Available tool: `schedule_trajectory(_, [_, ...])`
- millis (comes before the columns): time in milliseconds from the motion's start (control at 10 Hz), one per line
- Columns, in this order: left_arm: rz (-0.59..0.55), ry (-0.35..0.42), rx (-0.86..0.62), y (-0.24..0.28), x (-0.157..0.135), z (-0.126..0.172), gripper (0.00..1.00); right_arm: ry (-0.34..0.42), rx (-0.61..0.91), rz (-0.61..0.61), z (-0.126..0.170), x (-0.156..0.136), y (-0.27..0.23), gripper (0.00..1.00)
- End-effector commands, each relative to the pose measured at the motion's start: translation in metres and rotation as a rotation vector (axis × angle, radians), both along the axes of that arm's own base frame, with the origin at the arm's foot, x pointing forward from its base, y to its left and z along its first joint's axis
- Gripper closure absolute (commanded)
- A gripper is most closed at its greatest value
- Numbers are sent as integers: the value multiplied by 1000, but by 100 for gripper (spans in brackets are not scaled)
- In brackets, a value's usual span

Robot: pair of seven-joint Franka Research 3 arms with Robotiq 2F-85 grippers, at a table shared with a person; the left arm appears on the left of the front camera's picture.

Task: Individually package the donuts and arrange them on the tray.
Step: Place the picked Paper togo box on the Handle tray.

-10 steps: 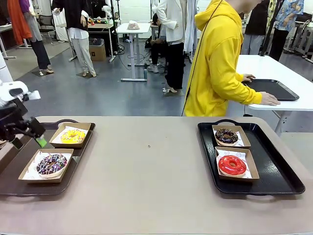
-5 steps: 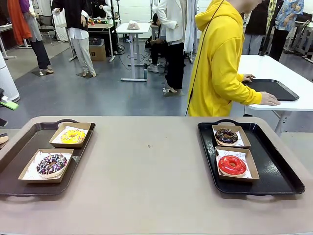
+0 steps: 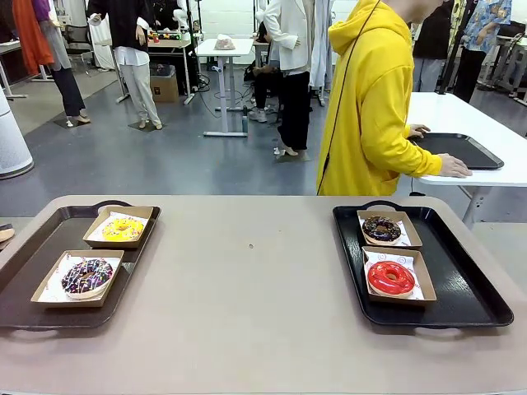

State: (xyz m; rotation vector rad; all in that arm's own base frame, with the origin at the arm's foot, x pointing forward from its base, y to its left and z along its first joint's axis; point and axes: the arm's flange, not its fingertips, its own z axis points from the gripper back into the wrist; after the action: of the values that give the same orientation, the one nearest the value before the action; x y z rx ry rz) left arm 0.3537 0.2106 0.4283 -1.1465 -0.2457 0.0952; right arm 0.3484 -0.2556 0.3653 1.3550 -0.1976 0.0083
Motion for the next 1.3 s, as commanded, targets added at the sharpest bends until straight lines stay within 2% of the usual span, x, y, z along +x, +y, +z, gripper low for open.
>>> schedule_trajectory(0, [-17, 0, -54, 10, 5, -15, 5, -12, -4, 20, 0, -2, -2, 0])
schedule_trajectory(300, [6, 31, -92, 2, -1, -36, 5, -12, -4, 20, 0, -2, -2, 0])
schedule_trajectory(600, [-9, 0, -70, -17, -8, -30, 5, -12, -4, 20, 0, -2, -2, 0])
schedule_trajectory(700, [-15, 52, -75, -4, 0, -37, 5, -12, -4, 20, 0, -2, -2, 0])
schedule_trajectory(1200, [-15, 52, -75, -4, 0, -37, 5, -12, -4, 20, 0, -2, -2, 0])
